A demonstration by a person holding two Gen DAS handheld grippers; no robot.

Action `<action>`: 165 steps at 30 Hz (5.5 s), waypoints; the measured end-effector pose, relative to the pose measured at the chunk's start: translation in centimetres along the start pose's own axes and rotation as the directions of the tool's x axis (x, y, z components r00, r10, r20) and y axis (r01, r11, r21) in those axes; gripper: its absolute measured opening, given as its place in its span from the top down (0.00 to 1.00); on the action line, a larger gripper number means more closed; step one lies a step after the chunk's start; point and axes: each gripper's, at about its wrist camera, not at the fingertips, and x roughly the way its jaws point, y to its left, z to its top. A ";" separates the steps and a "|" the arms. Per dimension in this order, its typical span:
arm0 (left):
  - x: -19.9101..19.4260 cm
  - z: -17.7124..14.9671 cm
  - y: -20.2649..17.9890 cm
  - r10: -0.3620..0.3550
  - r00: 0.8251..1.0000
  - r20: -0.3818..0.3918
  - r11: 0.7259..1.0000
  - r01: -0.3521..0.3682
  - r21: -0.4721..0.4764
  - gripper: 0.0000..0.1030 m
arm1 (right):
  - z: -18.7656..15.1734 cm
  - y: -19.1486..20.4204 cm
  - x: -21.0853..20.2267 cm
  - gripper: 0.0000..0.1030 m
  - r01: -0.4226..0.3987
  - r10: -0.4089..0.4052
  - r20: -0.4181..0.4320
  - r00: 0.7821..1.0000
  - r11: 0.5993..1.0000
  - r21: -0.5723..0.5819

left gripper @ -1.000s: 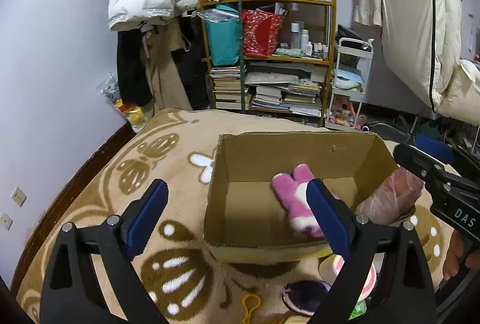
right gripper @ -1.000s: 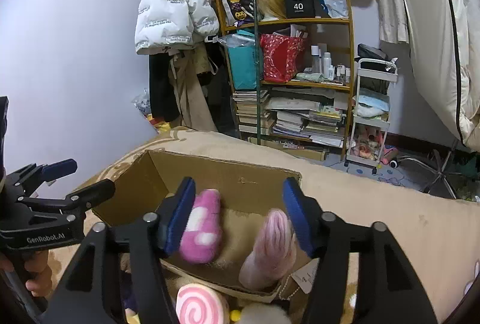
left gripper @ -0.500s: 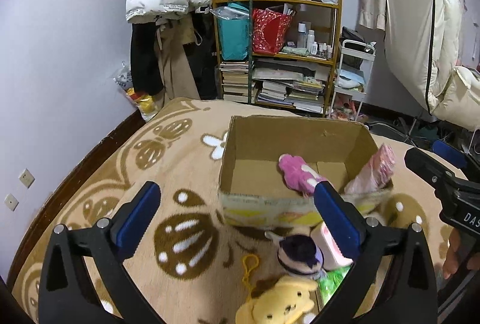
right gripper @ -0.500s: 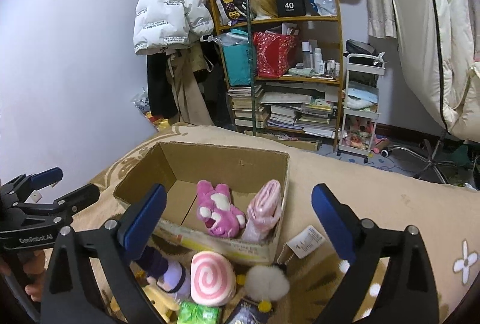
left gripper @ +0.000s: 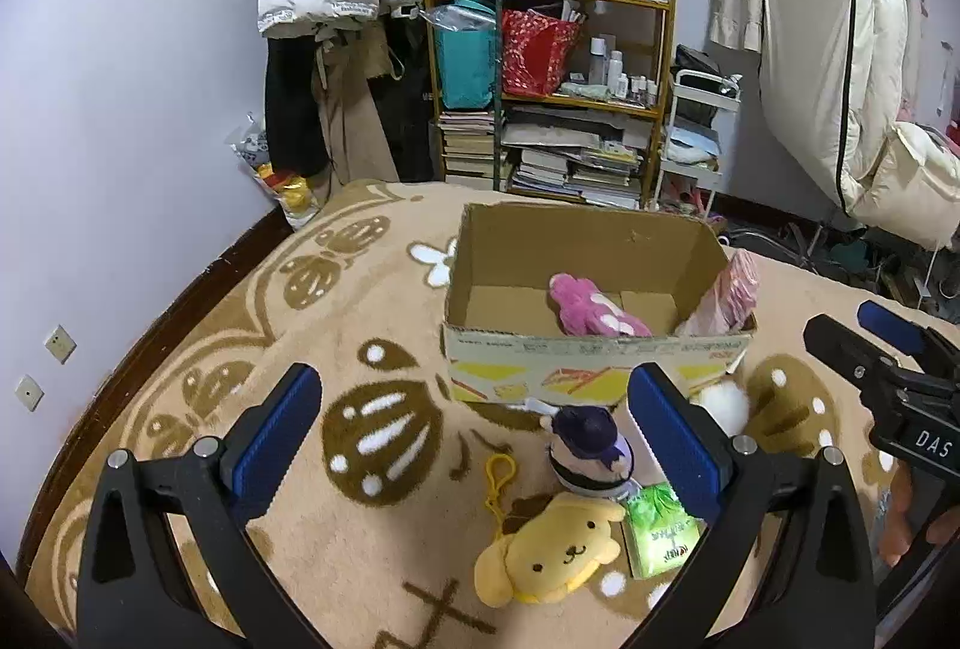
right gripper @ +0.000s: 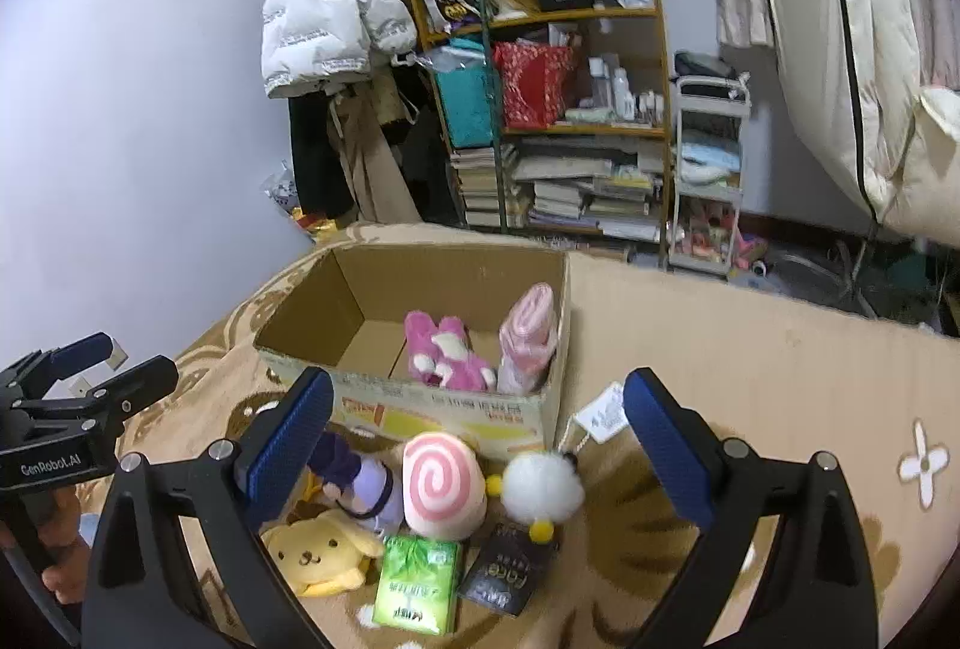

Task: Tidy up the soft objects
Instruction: 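Lower the left tool onto the dark purple plush while the right tool grasps the white pompom keychain, then lift the purple plush and white pompom with both tools over the box, then open both tools to drop the purple plush and white pompom into the box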

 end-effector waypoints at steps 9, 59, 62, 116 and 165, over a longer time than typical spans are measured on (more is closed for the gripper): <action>2.6 -1.2 -0.7 -0.016 0.999 -0.032 1.000 0.016 -0.013 0.02 | -1.5 -1.4 2.1 0.01 0.015 -0.010 -0.085 0.996 0.998 0.059; 15.3 -7.1 -7.1 -0.136 0.903 -0.407 0.984 0.172 0.054 0.22 | -7.3 -6.1 15.4 0.54 0.129 -0.017 -0.496 0.868 0.973 0.193; 15.2 -7.0 -7.2 -0.165 0.896 -0.412 0.979 0.199 0.040 0.34 | -7.5 -6.0 15.6 0.61 0.128 -0.016 -0.509 0.860 0.974 0.185; 0.8 0.9 0.9 0.084 0.988 0.133 0.995 -0.075 -0.066 0.42 | -0.3 0.4 1.1 0.75 -0.161 0.159 0.051 0.986 0.986 0.036; 10.7 5.6 -2.3 -0.034 0.998 0.045 0.996 0.030 0.088 0.38 | 3.9 -0.9 10.2 0.69 -0.176 0.181 0.055 0.982 0.980 -0.090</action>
